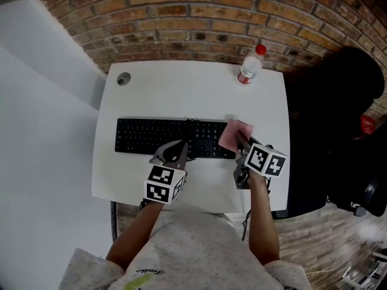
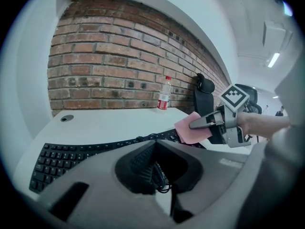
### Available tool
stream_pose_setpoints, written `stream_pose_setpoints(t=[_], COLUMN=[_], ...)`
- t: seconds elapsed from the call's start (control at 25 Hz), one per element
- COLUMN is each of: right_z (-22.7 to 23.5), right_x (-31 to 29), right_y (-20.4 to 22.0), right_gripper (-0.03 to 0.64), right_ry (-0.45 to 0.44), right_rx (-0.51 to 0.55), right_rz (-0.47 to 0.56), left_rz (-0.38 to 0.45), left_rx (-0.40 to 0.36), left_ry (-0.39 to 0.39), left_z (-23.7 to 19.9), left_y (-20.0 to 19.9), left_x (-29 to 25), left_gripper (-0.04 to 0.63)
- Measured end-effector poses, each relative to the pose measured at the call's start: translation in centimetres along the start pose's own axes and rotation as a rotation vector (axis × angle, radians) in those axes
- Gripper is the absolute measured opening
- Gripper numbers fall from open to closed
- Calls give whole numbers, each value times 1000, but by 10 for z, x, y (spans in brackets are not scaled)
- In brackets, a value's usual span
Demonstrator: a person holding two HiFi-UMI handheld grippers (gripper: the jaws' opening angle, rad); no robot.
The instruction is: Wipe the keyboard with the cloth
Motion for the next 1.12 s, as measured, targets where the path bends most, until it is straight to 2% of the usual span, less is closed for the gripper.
stream_pose_setpoints(t=[0.4,0.76,1.12], right_z=[-50,-127,-209], right_x=[28,22,0], right_y=[-13,3,34], right_gripper=[21,21,21], right_ry=[-31,-71,-135], right_rx=[17,68,104], right_rz=[84,91,57], left_rz=[12,36,45], left_rx=[15,41,55], left_ry=[12,1,-22], left_z=[-20,-61,-109], left_y=[9,19,27], left_x=[27,72,115], left_gripper=[-12,-14,-14])
Point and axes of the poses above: the fingertips, and each gripper's own axes: x backward along the fingers, z to its right, y out of its underside, the point moved 1 cm from there along x, backward along the fingers, and after that the axes turned 8 degrees about y, right-handed, at the moved point
